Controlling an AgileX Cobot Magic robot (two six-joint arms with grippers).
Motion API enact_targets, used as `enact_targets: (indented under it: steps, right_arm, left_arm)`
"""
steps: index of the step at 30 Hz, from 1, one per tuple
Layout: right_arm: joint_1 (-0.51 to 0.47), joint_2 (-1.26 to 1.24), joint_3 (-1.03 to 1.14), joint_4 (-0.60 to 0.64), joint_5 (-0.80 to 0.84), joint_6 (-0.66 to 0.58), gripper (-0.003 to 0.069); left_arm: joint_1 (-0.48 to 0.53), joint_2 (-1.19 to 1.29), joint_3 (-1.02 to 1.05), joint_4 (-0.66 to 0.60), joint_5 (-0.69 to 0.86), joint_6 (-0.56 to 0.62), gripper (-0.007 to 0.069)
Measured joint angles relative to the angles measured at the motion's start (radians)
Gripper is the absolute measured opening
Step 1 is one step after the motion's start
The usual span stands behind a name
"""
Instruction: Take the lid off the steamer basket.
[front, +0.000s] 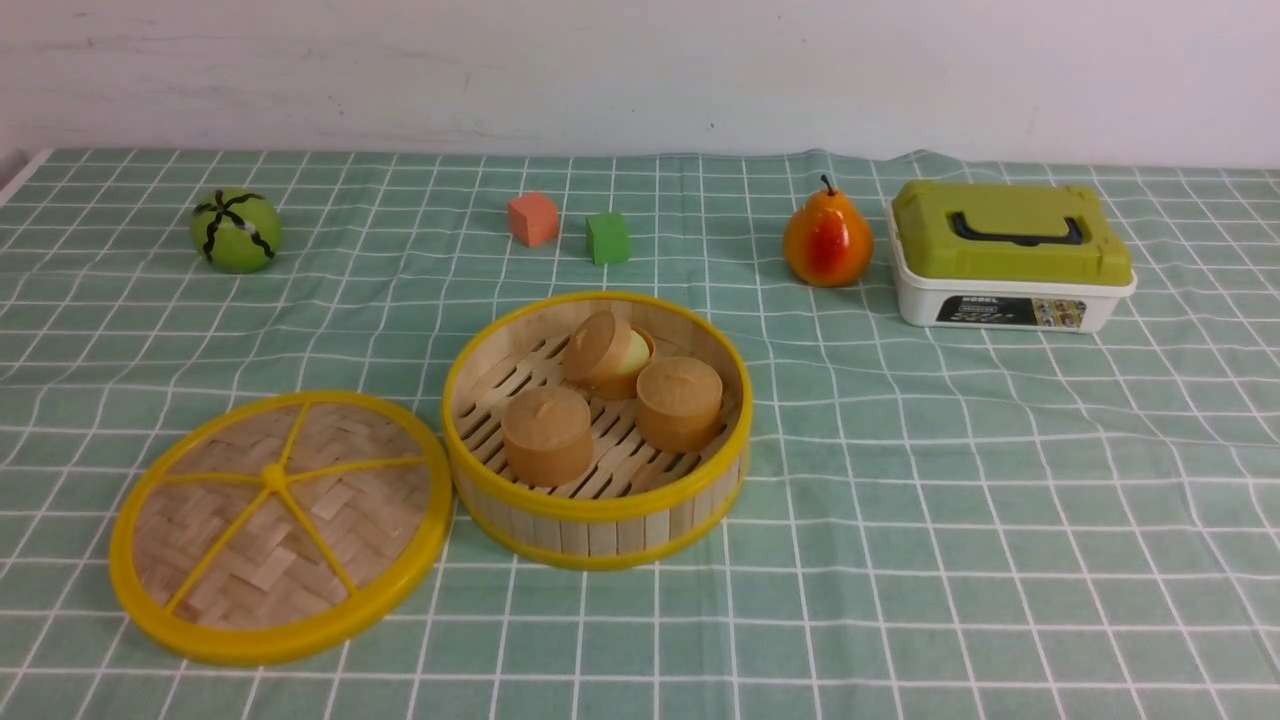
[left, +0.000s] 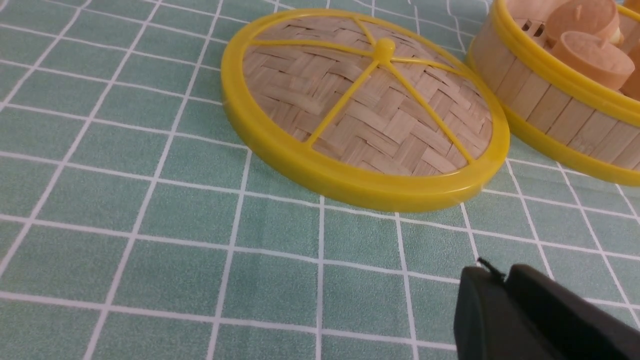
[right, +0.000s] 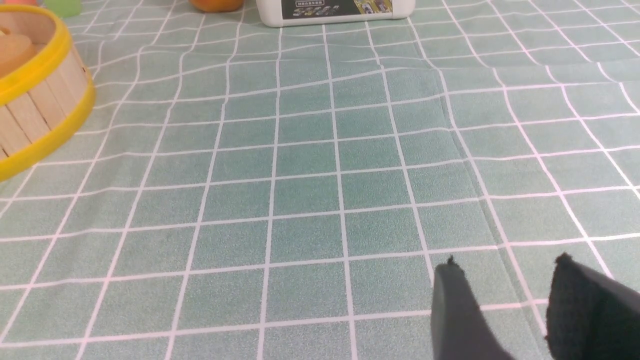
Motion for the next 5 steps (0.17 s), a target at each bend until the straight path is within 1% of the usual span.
enact_targets:
  steps: [5]
  right_arm:
    - [0.0, 0.0, 0.0, 0.0, 0.0, 0.0, 0.0241]
  left_arm:
    - [0.0, 0.0, 0.0, 0.0, 0.0, 0.0, 0.0059]
